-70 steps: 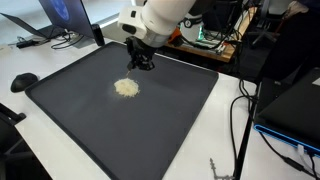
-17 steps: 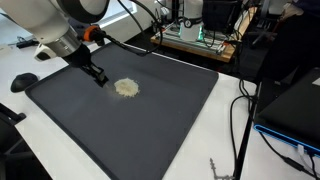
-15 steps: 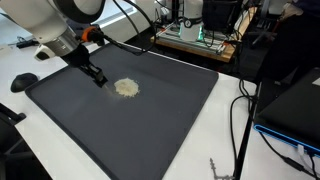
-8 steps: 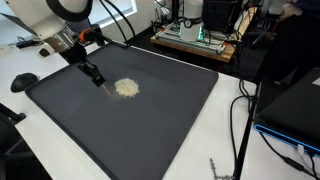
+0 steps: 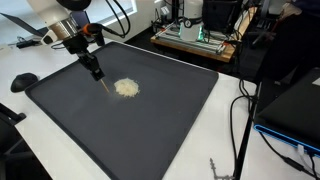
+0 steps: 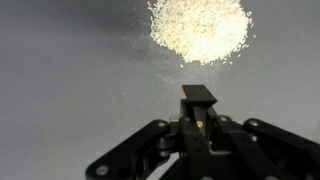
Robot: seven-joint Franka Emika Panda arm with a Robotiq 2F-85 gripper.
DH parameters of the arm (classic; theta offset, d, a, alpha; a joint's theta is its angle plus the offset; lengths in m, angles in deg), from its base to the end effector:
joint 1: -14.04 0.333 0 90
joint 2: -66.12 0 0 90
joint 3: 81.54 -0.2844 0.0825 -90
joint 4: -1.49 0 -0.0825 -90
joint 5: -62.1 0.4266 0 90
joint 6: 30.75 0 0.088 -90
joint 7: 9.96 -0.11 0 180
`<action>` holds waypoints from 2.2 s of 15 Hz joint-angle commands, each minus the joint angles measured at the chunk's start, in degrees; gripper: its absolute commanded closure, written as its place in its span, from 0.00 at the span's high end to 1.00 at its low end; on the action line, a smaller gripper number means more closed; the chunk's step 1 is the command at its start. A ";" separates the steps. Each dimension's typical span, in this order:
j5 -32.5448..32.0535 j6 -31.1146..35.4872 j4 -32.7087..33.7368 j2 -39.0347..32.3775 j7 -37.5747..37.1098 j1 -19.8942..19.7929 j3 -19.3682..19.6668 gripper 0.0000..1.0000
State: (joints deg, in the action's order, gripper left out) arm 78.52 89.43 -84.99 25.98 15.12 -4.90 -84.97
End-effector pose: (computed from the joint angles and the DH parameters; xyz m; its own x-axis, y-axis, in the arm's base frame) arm 0.6913 -0.1817 0.1928 1.0000 -0.0026 -0.0087 -0.0051 -0.9554 -0.2954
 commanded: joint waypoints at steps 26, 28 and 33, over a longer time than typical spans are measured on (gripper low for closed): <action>46.97 29.11 -44.16 25.47 30.89 -3.36 -2.05 0.03; 47.75 26.42 -43.33 24.95 32.47 -4.53 -1.84 0.03; 49.74 17.91 -40.55 22.46 34.12 -1.58 5.29 0.03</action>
State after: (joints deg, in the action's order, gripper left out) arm 125.36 111.97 -128.18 50.69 46.67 -7.67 -83.14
